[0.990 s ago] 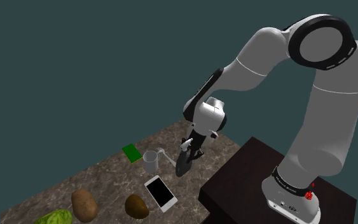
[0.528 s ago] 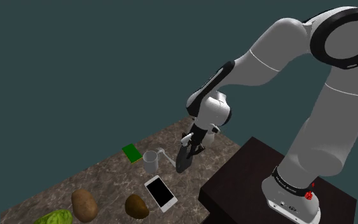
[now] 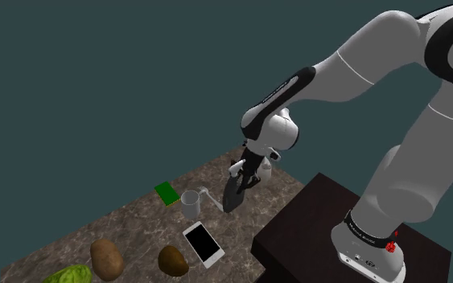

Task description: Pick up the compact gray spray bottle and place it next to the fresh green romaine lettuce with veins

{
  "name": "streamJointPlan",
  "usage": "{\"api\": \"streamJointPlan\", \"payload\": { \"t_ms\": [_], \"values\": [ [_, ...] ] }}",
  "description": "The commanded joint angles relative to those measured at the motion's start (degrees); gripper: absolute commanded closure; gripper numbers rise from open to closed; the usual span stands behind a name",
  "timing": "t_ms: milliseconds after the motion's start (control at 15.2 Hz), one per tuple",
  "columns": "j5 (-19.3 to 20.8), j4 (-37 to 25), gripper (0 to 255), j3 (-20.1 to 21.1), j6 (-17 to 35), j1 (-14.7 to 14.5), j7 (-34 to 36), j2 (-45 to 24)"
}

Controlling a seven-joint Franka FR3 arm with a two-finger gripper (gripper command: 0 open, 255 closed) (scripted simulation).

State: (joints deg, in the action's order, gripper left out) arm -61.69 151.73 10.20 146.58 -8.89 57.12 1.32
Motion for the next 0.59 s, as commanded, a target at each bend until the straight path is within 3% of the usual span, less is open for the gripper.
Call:
{"api": "streamJointPlan", "payload": {
  "t_ms": [0,528],
  "values": [
    [1.8,0.4,255,-0.2,-1.1,0.2,1.9,1.8],
    [8.1,0.7,255,-0.5,-6.1,1.2,9.2,8.7]
  ]
}}
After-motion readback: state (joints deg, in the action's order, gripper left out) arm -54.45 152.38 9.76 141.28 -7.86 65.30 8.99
